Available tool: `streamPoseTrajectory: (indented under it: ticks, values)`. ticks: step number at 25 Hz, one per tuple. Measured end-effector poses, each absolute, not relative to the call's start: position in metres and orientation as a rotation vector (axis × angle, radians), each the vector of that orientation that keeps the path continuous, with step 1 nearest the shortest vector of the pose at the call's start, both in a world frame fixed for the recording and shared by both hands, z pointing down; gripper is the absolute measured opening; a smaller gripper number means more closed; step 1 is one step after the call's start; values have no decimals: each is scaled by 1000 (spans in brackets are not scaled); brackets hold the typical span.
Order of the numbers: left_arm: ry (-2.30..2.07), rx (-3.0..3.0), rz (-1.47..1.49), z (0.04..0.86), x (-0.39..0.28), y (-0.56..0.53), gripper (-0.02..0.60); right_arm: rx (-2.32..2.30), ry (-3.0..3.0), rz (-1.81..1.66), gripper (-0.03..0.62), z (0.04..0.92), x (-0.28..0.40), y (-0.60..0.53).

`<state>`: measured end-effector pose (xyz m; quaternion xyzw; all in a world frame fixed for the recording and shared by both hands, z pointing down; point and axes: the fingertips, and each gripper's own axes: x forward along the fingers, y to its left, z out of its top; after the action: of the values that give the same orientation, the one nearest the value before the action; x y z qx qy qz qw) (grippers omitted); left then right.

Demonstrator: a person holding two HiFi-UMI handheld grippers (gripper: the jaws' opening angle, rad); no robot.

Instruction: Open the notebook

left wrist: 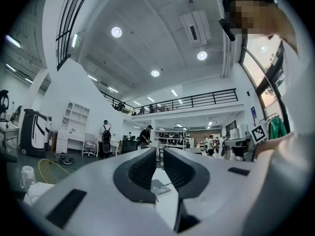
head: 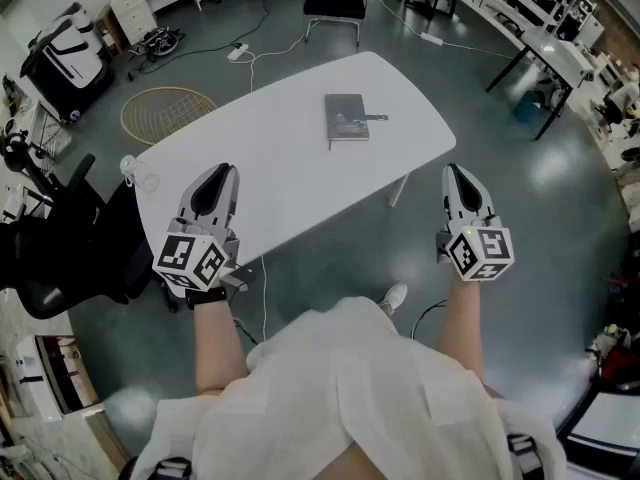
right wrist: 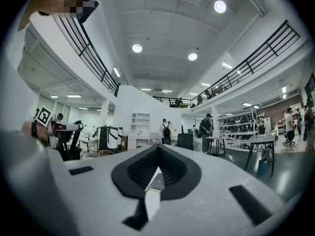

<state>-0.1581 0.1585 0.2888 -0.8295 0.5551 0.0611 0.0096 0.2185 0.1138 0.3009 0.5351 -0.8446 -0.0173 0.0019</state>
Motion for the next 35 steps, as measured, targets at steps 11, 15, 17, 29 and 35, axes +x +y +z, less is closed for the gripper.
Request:
streamPoseTrajectory:
  ticks: [11,15,17,29,35]
  values:
    - [1729,-2609,164,294,-148,142,44,1669,-2641,-53,1,303,225,98]
    - [1708,-2631,150,297,-130,128,44,1695,-2684,-38,3,299,241,88]
    - [1704,-2636,152,297,-119,120,44,1712,-2692,-40,3,300,252,80]
    - [1781,-2561,147,292,-27,48,44,1530,-2768,-91,60,306,316,-21]
    - [1904,-2462,173,293,1,22,44,1399,-2802,-100,71,308,331,-72]
